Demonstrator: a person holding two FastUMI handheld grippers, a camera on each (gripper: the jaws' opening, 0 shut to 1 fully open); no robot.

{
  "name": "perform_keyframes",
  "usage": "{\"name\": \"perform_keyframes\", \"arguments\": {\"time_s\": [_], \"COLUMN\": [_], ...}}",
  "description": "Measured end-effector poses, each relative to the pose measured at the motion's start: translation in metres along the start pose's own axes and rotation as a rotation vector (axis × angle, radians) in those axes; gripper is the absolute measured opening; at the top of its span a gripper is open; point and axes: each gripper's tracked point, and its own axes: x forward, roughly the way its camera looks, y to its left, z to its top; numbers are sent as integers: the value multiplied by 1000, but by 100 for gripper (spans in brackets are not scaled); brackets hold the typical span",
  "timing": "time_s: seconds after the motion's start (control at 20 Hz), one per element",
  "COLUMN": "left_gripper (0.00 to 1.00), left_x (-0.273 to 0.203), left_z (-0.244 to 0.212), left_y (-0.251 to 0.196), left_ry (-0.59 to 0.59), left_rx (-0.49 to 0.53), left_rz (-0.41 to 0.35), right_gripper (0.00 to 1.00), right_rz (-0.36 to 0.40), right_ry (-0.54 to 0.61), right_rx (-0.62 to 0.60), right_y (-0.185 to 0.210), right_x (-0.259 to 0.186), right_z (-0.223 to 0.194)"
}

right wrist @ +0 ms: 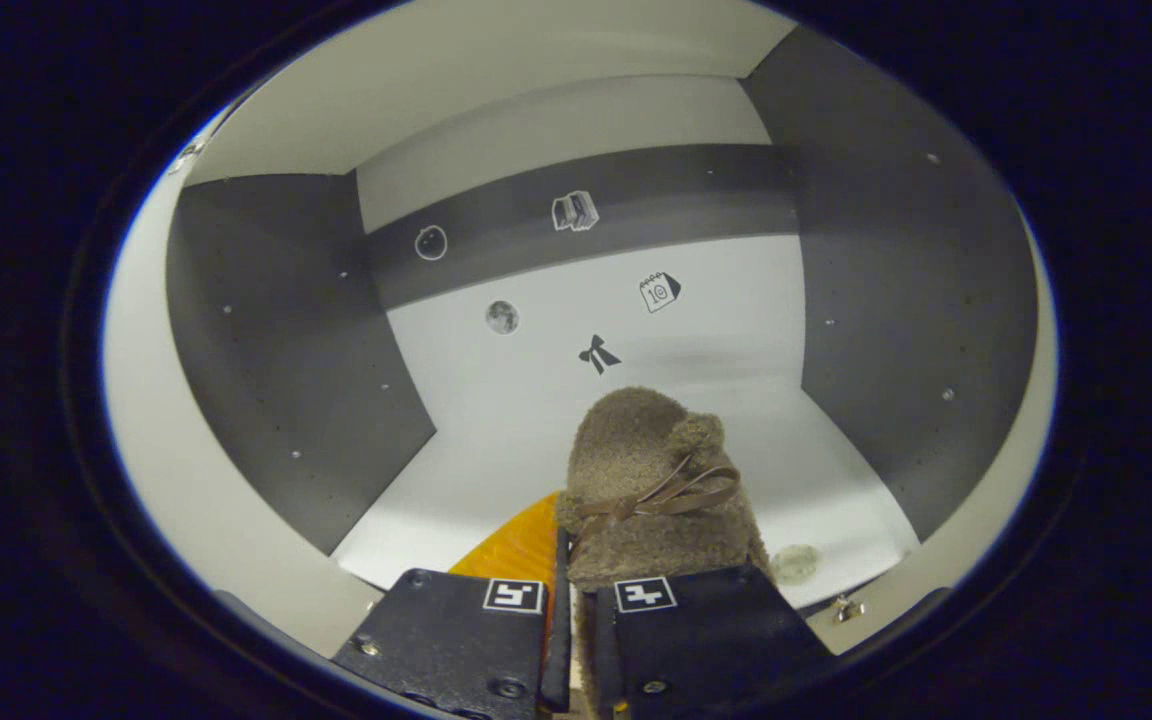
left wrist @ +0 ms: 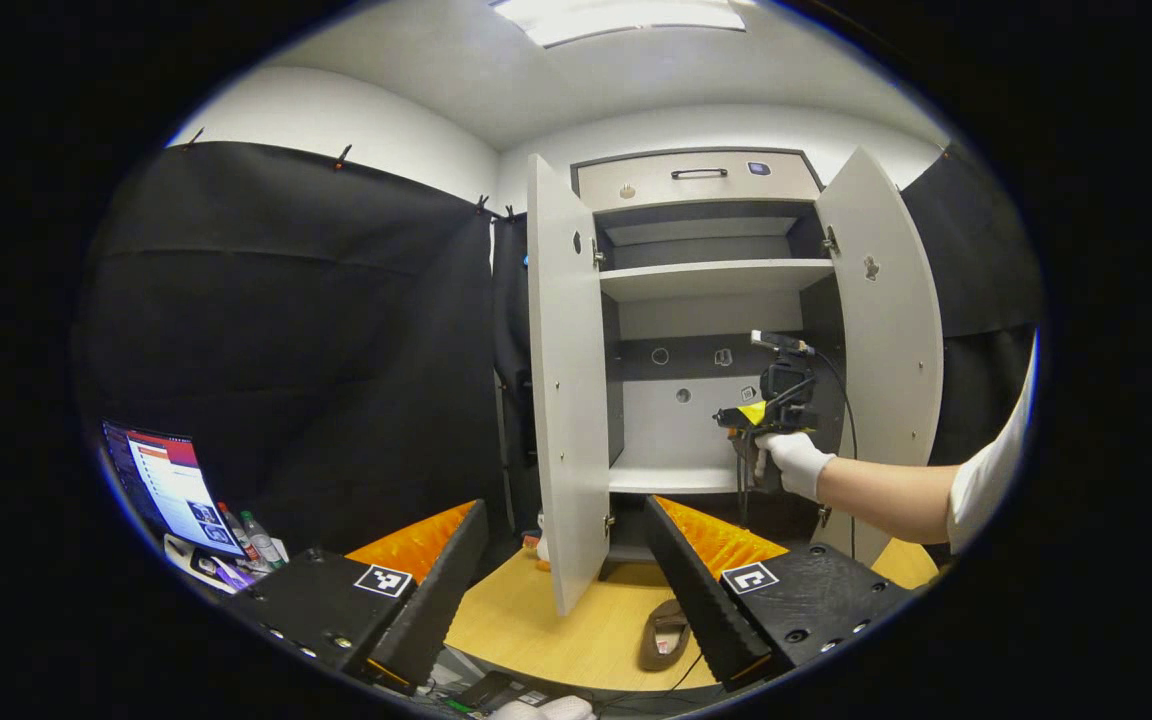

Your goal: Grab one shoe with the right hand and put it into the shoe cabinet, grab the other shoe with the left hand and put it into the shoe cabinet; then close the right door with the right hand and the left door with the left hand.

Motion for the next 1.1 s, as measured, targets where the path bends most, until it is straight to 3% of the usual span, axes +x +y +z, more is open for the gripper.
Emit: {"name": "perform_keyframes", "arguments": {"time_s": [0.2,0.5,0.55,0.6,0.65,0.7,0.75,0.85,1.0,1.1], "left_gripper": [96,96,96,96,96,100,96,96,96,96], "left_x": [0,6,6,7,6,7,7,7,4,2], "left_z": [-3,-3,-3,-2,-2,-1,-1,1,3,3], "left_y": [-2,-2,-3,-4,-5,-5,-6,-6,-4,0], "left_ry": [15,22,20,17,15,14,13,9,-4,-8], "left_rx": [12,10,10,9,7,6,7,15,20,17], "left_rz": [32,53,56,58,57,57,56,63,76,79], "right_gripper": [13,13,18,29,44,53,73,82,83,88], "right_rz": [-43,-117,-101,-81,-63,-51,-44,-48,-34,-21], "right_ry": [91,234,262,273,281,280,271,243,190,154], "right_rx": [3,18,29,38,40,44,45,39,4,2], "right_y": [-4,-16,-11,-7,-2,2,5,6,6,7], "right_x": [46,67,66,67,64,60,56,49,32,15], "right_z": [-10,-26,-27,-27,-25,-24,-22,-17,-15,-11]}}
